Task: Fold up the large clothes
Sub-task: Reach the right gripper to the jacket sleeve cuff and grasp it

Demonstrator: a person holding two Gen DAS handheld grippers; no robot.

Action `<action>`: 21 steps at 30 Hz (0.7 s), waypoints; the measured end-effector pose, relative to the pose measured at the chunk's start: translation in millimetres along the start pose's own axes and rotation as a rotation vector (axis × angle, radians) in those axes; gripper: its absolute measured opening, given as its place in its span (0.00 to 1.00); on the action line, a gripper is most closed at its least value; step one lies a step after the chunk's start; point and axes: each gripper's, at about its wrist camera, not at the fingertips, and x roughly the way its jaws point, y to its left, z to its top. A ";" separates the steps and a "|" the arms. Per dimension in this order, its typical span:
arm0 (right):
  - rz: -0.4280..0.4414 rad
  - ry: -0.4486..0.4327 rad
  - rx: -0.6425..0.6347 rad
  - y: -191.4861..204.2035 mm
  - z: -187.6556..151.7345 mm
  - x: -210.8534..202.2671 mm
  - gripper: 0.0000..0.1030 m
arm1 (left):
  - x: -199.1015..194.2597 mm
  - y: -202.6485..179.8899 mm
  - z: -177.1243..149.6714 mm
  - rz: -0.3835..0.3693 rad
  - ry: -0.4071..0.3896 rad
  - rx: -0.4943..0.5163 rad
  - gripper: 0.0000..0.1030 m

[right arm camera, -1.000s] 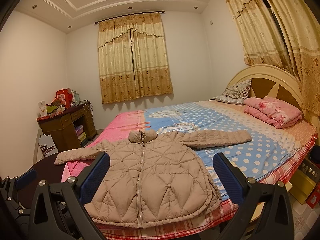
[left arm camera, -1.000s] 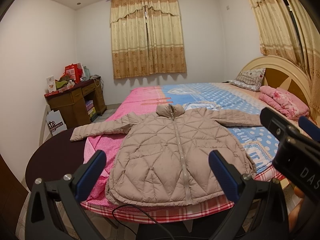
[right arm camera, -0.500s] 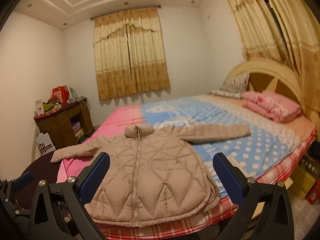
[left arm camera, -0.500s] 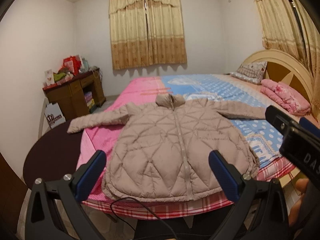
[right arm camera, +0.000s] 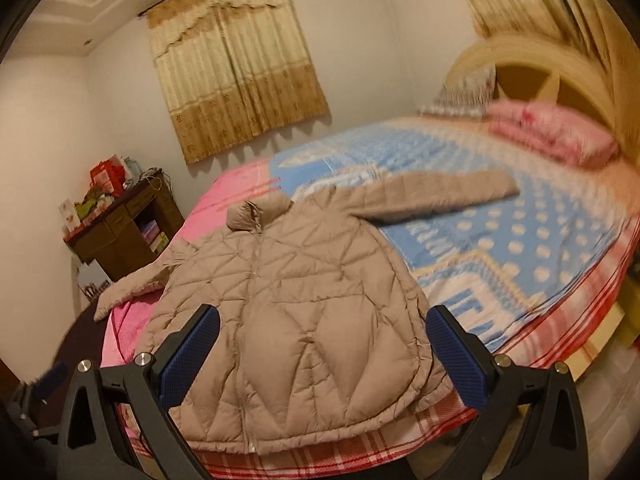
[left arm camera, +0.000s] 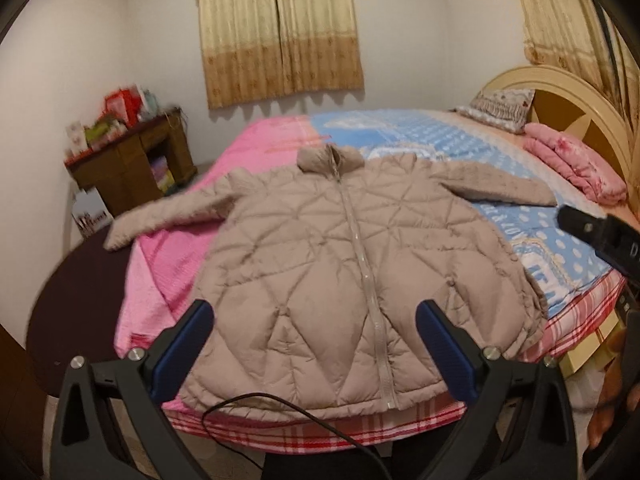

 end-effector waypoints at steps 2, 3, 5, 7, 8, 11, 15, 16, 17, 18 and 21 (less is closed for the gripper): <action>-0.003 0.030 0.067 -24.4 8.1 19.2 0.99 | 24.2 13.0 8.4 -0.027 0.056 -0.044 1.00; -0.003 0.039 0.117 -42.2 14.0 30.1 0.99 | 37.0 19.7 13.1 -0.038 0.077 -0.070 0.99; -0.015 0.038 0.192 -75.1 26.4 47.7 0.99 | 60.8 38.4 24.9 -0.059 0.119 -0.136 0.99; -0.022 0.052 0.265 -103.8 37.4 62.1 0.97 | 79.9 53.8 34.3 -0.069 0.145 -0.192 0.99; -0.011 0.055 0.331 -126.4 45.9 70.8 0.90 | 89.1 61.8 39.1 -0.069 0.153 -0.218 0.99; -0.019 0.035 0.467 -185.5 74.0 92.4 0.78 | 114.4 87.5 54.0 -0.047 0.150 -0.296 0.99; -0.014 0.019 0.653 -260.2 107.5 131.4 0.76 | 157.9 112.5 72.5 0.021 0.171 -0.352 1.00; -0.023 0.011 0.698 -278.5 114.3 142.7 0.74 | 167.9 115.1 75.8 0.046 0.176 -0.346 1.00; -0.034 0.009 0.731 -295.0 121.3 156.0 0.69 | 178.1 117.8 79.0 0.077 0.182 -0.340 1.00; -0.048 0.006 0.752 -308.3 127.4 168.4 0.65 | 189.7 118.9 82.9 0.111 0.184 -0.331 1.00; -0.096 0.017 0.806 -343.4 143.1 212.1 0.56 | 221.1 116.5 93.4 0.182 0.186 -0.300 1.00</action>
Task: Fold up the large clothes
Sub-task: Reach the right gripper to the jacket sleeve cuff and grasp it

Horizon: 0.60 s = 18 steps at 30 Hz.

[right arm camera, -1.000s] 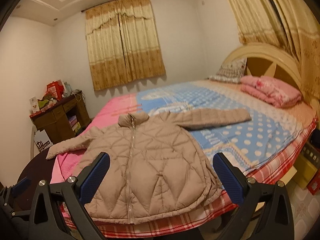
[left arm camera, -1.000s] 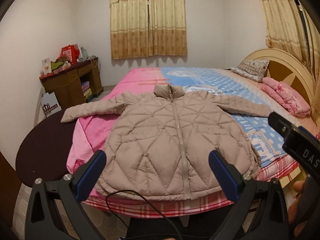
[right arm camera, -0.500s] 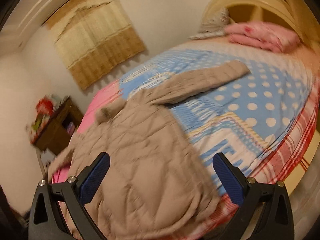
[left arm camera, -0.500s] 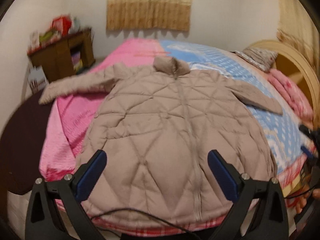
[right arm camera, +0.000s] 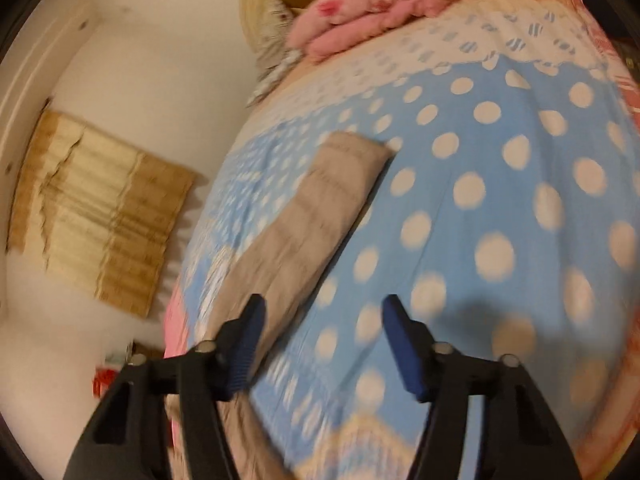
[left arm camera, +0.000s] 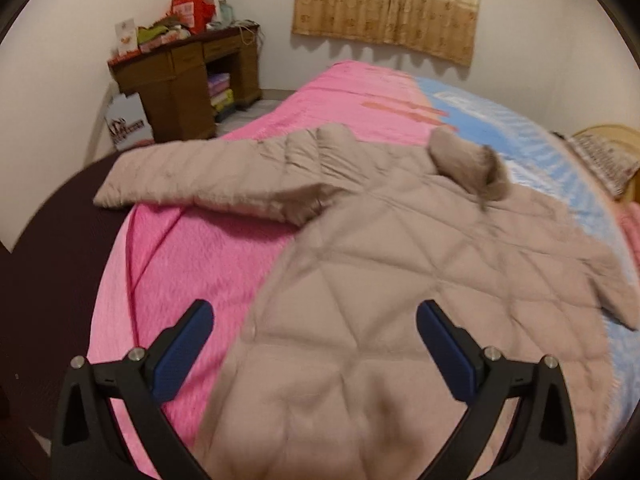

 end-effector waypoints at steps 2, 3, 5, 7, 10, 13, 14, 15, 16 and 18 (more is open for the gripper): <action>-0.031 -0.019 0.049 -6.1 18.7 25.2 0.56 | 17.5 -6.6 9.9 0.025 -0.008 0.008 1.00; -0.033 -0.023 0.070 -7.3 25.5 36.8 0.56 | 27.4 -9.8 14.3 0.031 -0.014 0.008 1.00; -0.043 -0.023 0.095 -9.4 39.6 63.4 0.56 | 42.7 -13.4 19.7 0.035 -0.021 0.000 1.00; -0.061 -0.002 0.087 -8.5 43.7 83.5 0.56 | 61.8 -15.3 23.3 0.052 -0.022 -0.011 1.00; -0.090 -0.054 0.087 -1.2 60.7 105.3 0.56 | 86.7 -15.5 22.3 0.092 -0.007 -0.013 1.00; -0.099 -0.067 0.096 2.6 73.2 119.4 0.55 | 104.7 -9.2 16.0 0.069 0.027 -0.050 1.00; -0.100 -0.072 0.093 3.5 77.6 125.0 0.50 | 109.2 -7.4 13.6 0.056 0.040 -0.063 1.00; -0.121 -0.067 0.075 3.7 80.0 129.6 0.44 | 114.1 -4.6 11.0 0.044 0.057 -0.081 1.00; -0.158 -0.055 0.048 5.0 80.9 134.9 0.25 | 117.8 -1.3 9.1 0.033 0.066 -0.100 1.00; -0.174 -0.045 0.011 4.4 77.9 135.0 0.14 | 119.1 2.5 7.0 0.012 0.063 -0.126 1.00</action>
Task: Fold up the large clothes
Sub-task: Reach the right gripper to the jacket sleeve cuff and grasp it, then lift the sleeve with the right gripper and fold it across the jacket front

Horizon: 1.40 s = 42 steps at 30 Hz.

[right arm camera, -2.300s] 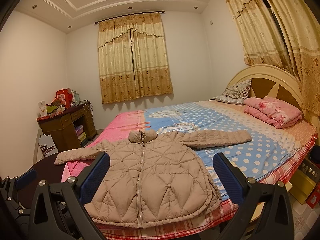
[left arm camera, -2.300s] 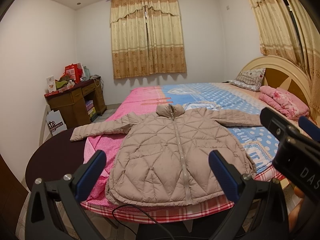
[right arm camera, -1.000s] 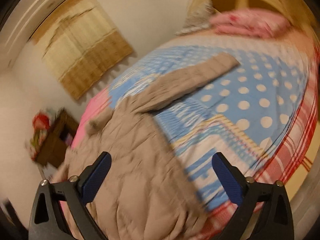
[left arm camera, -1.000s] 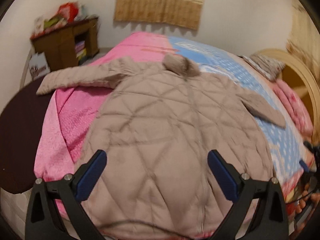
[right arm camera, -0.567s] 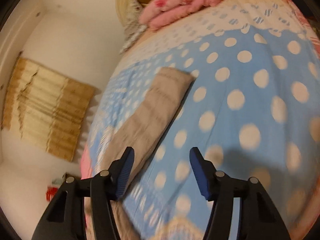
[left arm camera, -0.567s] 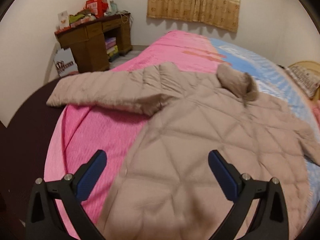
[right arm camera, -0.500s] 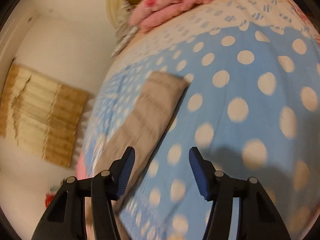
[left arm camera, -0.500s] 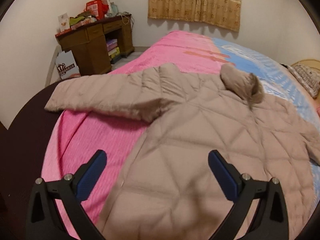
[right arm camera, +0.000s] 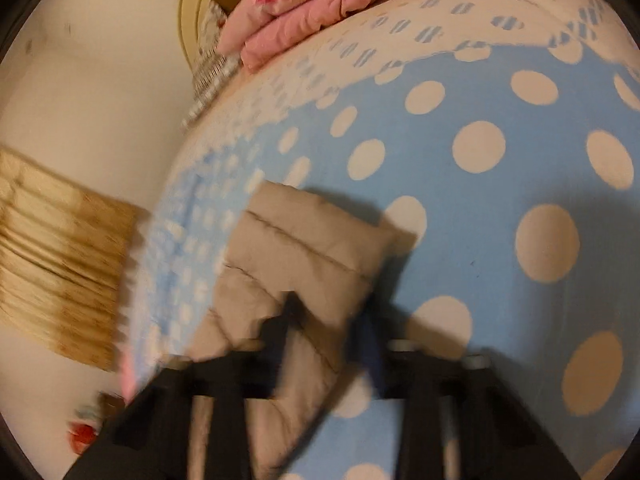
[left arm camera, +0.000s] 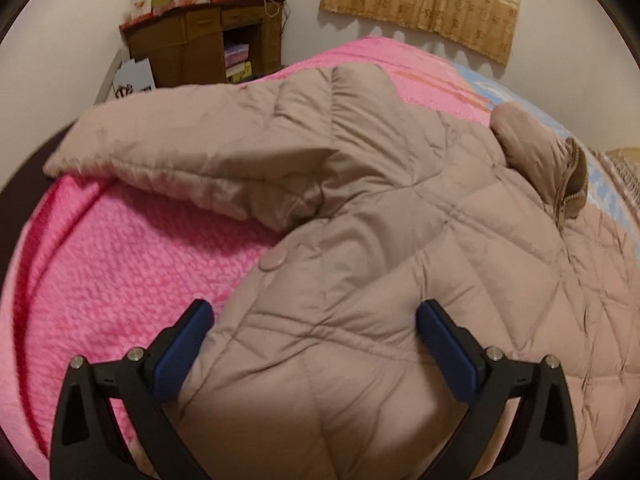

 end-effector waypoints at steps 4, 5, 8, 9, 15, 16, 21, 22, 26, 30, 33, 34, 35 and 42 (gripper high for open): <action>-0.002 -0.039 -0.096 21.9 3.0 -12.2 0.04 | -1.5 2.2 -3.4 -0.016 -0.014 -0.011 1.00; 0.013 -0.072 -0.147 37.6 2.3 -23.2 0.04 | -1.8 2.6 -3.7 -0.019 -0.015 -0.012 1.00; 0.078 -0.106 -0.259 80.1 -13.5 -56.2 0.04 | -2.1 3.1 -4.5 -0.034 -0.020 -0.021 1.00; 0.112 -0.107 -0.292 96.2 -22.2 -66.0 0.04 | -2.3 3.9 -4.4 -0.042 -0.025 -0.026 1.00; 0.287 -0.064 -0.581 214.8 -118.6 -111.7 0.04 | -8.8 15.2 -8.7 -0.072 -0.038 -0.044 1.00; 0.323 -0.042 -0.625 234.3 -140.7 -114.8 0.04 | -9.5 16.7 -8.7 -0.080 -0.041 -0.049 1.00; 0.488 0.132 -0.826 317.4 -269.9 -112.8 0.04 | -12.6 23.2 -9.1 -0.111 -0.051 -0.069 1.00; 0.514 0.171 -0.861 330.5 -298.6 -108.8 0.04 | -13.0 24.1 -9.0 -0.114 -0.053 -0.071 1.00; 0.582 0.306 -1.001 369.6 -404.6 -87.3 0.03 | -14.6 29.6 -9.6 -0.134 -0.059 -0.083 1.00; 0.597 0.436 -1.089 387.5 -477.4 -57.6 0.03 | -16.7 35.4 -10.3 -0.158 -0.066 -0.099 1.00; 0.595 0.511 -1.108 389.0 -499.6 -30.5 0.03 | -17.5 38.9 -11.0 -0.165 -0.067 -0.103 1.00; 0.594 0.538 -1.113 385.7 -510.8 -26.1 0.03 | -17.7 39.7 -10.8 -0.165 -0.067 -0.103 1.00; 0.593 0.571 -1.120 383.5 -517.2 -20.0 0.03 | -17.9 40.2 -10.9 -0.165 -0.067 -0.102 1.00; 0.541 0.713 -1.118 359.7 -561.8 14.1 0.04 | -17.5 40.8 -10.1 -0.163 -0.065 -0.100 1.00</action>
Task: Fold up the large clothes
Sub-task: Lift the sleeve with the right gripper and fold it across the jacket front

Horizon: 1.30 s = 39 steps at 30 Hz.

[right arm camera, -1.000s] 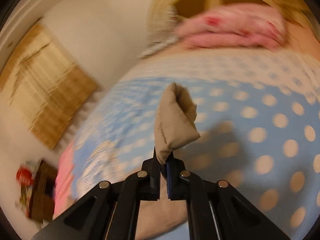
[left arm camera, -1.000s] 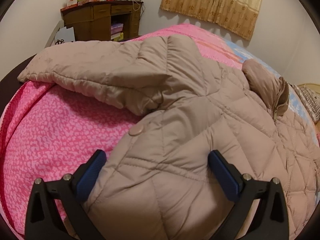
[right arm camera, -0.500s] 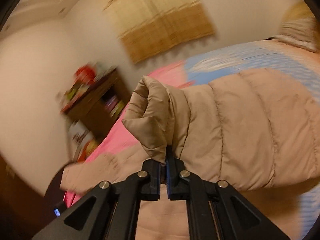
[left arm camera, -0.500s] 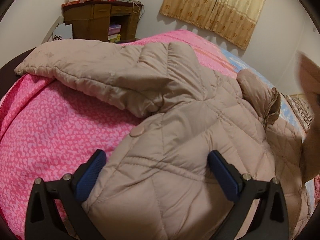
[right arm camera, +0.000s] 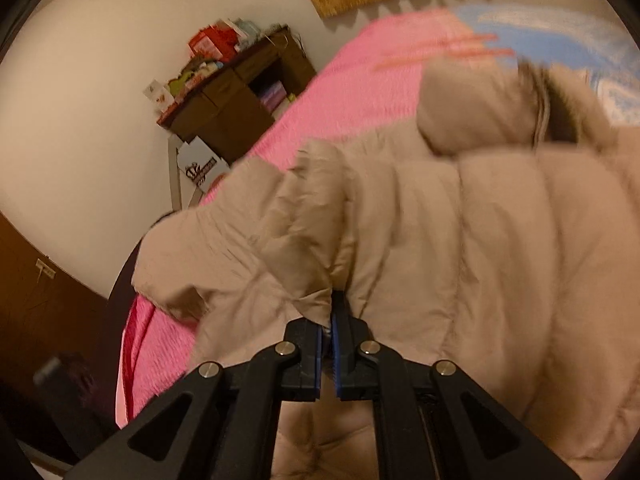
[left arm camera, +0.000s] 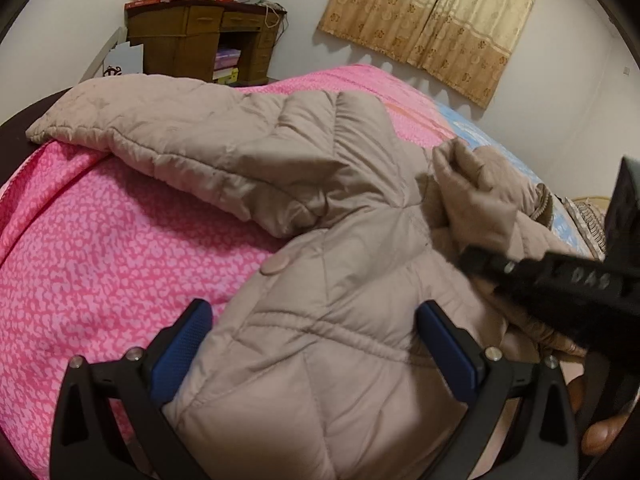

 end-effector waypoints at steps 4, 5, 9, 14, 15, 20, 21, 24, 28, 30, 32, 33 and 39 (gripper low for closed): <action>0.002 0.035 -0.006 8.2 -6.4 -1.3 0.05 | 0.5 -1.6 0.6 0.002 0.000 0.001 1.00; 0.006 0.043 -0.012 10.6 -7.3 -1.7 0.05 | 0.6 -1.5 0.8 0.002 0.001 0.001 1.00; 0.079 -0.009 -0.013 17.0 -0.4 -28.9 0.05 | 0.6 -1.5 0.2 0.002 0.000 0.000 1.00; 0.178 -0.121 0.034 7.6 5.5 -50.8 0.05 | 0.6 -0.6 0.4 0.004 0.001 0.001 1.00; 0.191 -0.108 0.049 4.5 5.7 -47.7 0.05 | 1.5 -2.4 0.0 0.004 0.001 0.001 1.00; 0.220 0.024 0.064 0.7 -0.6 -21.9 0.05 | 1.7 -2.4 0.2 0.004 0.001 0.000 1.00; 0.236 0.042 0.070 0.3 -1.4 -18.4 0.05 | 1.6 -2.5 -0.1 0.004 0.001 -0.001 1.00; 0.236 0.081 0.040 5.6 -4.6 -15.7 0.07 | 1.6 -2.3 -0.3 0.004 0.001 -0.001 1.00; 0.251 0.072 -0.001 18.3 -5.1 -27.5 0.34 | 3.3 -4.2 0.4 0.004 0.001 -0.002 1.00; 0.246 0.068 -0.019 24.7 -8.0 -28.4 0.67 | 3.0 -3.8 0.1 0.004 0.001 -0.002 1.00; 0.174 0.059 -0.083 34.1 -11.1 -29.5 0.73 | 3.0 -3.8 0.0 0.003 0.001 -0.002 1.00; 0.165 0.055 -0.105 38.3 -11.5 -31.1 0.73 | 3.1 -3.8 0.1 0.003 0.001 -0.002 1.00; 0.217 -0.123 -0.045 33.8 -3.2 -62.0 0.73 | 2.7 -2.0 1.0 -0.021 -0.008 -0.022 1.00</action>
